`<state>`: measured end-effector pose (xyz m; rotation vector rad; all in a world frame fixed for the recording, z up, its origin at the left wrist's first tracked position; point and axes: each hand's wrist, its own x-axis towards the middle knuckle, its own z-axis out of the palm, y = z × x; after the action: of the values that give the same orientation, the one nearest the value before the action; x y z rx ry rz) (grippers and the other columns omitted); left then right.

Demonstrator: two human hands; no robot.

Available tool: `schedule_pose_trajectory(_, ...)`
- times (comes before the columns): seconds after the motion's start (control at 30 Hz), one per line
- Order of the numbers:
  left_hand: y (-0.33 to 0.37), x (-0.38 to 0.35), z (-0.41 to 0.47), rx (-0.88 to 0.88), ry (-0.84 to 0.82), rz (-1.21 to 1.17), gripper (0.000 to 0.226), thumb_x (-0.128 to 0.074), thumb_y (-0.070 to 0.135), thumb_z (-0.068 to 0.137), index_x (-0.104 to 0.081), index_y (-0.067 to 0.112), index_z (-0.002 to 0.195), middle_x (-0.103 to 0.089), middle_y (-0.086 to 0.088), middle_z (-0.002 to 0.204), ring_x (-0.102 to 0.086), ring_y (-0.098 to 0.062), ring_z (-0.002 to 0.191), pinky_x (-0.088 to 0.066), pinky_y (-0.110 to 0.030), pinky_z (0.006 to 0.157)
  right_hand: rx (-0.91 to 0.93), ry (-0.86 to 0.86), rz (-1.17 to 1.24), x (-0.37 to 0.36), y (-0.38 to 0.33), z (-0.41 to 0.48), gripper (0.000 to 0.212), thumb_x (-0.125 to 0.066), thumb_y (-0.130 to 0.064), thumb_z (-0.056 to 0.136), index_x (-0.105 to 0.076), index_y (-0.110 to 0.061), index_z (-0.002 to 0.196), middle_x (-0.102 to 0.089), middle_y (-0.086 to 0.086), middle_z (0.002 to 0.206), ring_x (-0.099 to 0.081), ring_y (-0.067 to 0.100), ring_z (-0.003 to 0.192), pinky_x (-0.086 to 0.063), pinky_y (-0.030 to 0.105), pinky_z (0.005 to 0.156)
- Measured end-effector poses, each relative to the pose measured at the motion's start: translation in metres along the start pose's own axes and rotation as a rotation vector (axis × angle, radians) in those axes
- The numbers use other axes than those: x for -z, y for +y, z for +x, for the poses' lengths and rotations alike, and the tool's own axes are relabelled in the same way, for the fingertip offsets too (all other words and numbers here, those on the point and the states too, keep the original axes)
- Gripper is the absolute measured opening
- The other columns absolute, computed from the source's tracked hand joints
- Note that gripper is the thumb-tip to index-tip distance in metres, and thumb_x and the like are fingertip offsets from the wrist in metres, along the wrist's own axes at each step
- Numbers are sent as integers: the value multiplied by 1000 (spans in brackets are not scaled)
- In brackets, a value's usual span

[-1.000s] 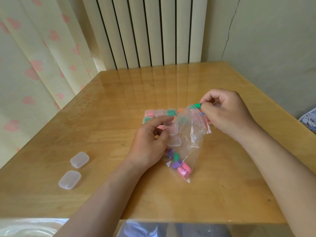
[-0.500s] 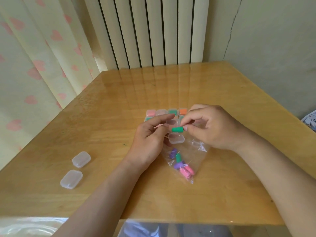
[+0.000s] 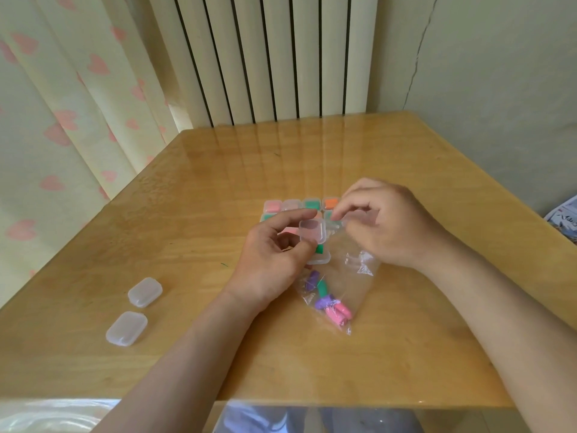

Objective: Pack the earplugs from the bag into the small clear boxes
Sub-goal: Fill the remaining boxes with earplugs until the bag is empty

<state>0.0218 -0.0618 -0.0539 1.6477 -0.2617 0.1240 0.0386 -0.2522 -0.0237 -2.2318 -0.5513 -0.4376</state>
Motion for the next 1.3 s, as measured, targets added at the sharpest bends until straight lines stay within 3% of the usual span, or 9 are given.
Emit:
schedule_pose_trajectory(0.1, 0, 0, 0, 5, 14, 16, 33, -68, 3, 88, -72, 32, 103, -74, 2, 100, -51, -13, 66, -54, -30, 66, -181, 98, -9, 15, 7, 5, 31, -56, 8, 76, -69, -20, 74, -64, -8, 77, -56, 3, 65, -44, 17, 62)
schedule_pose_trajectory(0.3, 1, -1, -1, 55, 19, -3, 24, -65, 4, 93, -70, 21, 108, -67, -10, 106, -54, -12, 67, -55, -25, 52, -356, -192, 233, 17, 11, 1, 19, -74, 12, 76, -63, -2, 72, -63, -7, 60, -57, 5, 50, -48, 20, 54)
schedule_pose_trajectory(0.43, 1, 0, -1, 56, 15, 10, 23, -63, 4, 94, -69, 18, 112, -66, -10, 107, -56, -7, 65, -54, -21, 51, -445, -471, 376, 18, 4, -3, 17, -65, 3, 92, -67, 10, 77, -70, 21, 68, -65, 18, 52, -54, 27, 50)
schedule_pose_trajectory(0.6, -1, -1, -1, 38, 0, 56, 24, -65, 8, 93, -69, 23, 112, -66, -5, 110, -53, -2, 65, -55, -23, 51, -392, -562, 195, 17, -1, -5, 25, -48, 3, 98, -66, 14, 84, -74, 18, 72, -62, 29, 51, -50, 36, 58)
schedule_pose_trajectory(0.83, -10, 0, 1, -16, 8, 206, 25, -67, 14, 93, -69, 27, 114, -68, 7, 102, -57, -6, 68, -60, -37, 60, -258, -718, 228, 16, -8, -7, 6, -80, -14, 84, -78, -19, 81, -72, -4, 67, -60, 18, 56, -49, 33, 53)
schedule_pose_trajectory(0.93, -13, 0, 2, -43, 14, 271, 25, -68, 17, 93, -69, 28, 116, -68, 11, 102, -60, -7, 71, -61, -38, 66, -251, -760, 203, 11, -9, -8, 10, -85, -18, 79, -76, -20, 75, -72, -6, 70, -63, 8, 63, -50, 25, 59)
schedule_pose_trajectory(1.03, -14, -1, 2, -100, 16, 324, 25, -67, 19, 94, -68, 30, 116, -66, 13, 102, -62, -5, 73, -59, -30, 67, -173, -752, 102, 4, -6, -9, 20, -80, -25, 84, -75, -12, 70, -72, 8, 70, -62, 18, 63, -50, 35, 60)
schedule_pose_trajectory(1.17, -16, -1, 3, -138, 28, 388, 29, -67, 16, 93, -68, 27, 120, -66, 12, 106, -60, -1, 78, -50, -14, 72, -187, -712, 110, 4, -4, -8, 54, -62, -38, 98, -57, -17, 48, -47, -1, 46, -39, 10, 46, -33, 28, 49)
schedule_pose_trajectory(1.3, -16, -1, 4, -174, 52, 386, 30, -68, 14, 92, -68, 24, 120, -66, 8, 106, -60, -2, 79, -50, -14, 75, -223, -787, 244, 5, -15, -8, 63, -43, -61, 96, -70, -15, 62, -49, 26, 55, -42, 12, 46, -39, 21, 52)
